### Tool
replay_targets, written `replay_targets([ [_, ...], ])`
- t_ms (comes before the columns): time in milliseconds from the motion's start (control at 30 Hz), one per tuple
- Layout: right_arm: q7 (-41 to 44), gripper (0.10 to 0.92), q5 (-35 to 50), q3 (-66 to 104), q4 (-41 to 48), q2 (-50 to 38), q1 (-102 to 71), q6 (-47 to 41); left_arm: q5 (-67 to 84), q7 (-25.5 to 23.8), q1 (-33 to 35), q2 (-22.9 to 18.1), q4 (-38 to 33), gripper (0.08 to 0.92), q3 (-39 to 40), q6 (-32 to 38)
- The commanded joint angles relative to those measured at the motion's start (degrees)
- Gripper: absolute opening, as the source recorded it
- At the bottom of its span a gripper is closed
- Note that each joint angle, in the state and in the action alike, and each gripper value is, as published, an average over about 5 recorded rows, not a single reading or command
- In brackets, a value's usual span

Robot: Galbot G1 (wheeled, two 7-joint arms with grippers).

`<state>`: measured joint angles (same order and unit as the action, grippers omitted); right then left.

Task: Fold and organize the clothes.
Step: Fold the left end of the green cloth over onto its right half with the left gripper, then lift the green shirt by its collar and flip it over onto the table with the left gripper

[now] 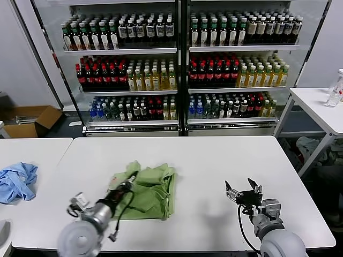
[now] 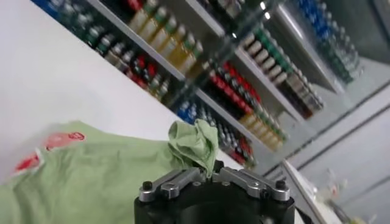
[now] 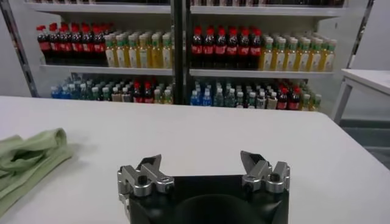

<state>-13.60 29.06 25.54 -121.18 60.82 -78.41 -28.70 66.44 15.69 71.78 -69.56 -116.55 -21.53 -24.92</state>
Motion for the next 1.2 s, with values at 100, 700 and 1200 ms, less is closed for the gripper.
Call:
replay_targets([
  [100,0.10,0.823,0.63,0.21,0.98,-0.68,0.56,0.24,-23.43,-3.38,-4.20,-2.20,-1.37,0.192,12.15,0.78],
  [700,0.20,0.823,0.40,-2.21,3.57,-0.38,2.70,1.00,-26.00,0.78,6.93,6.16,9.29,0.711,-11.08,0.81],
  [1200,0.10,0.823,-0.04,-0.64,1.72,-0.03,0.53,0.91,-20.06,-2.92,4.34,2.19,11.02,0.822,-3.47,-1.05],
])
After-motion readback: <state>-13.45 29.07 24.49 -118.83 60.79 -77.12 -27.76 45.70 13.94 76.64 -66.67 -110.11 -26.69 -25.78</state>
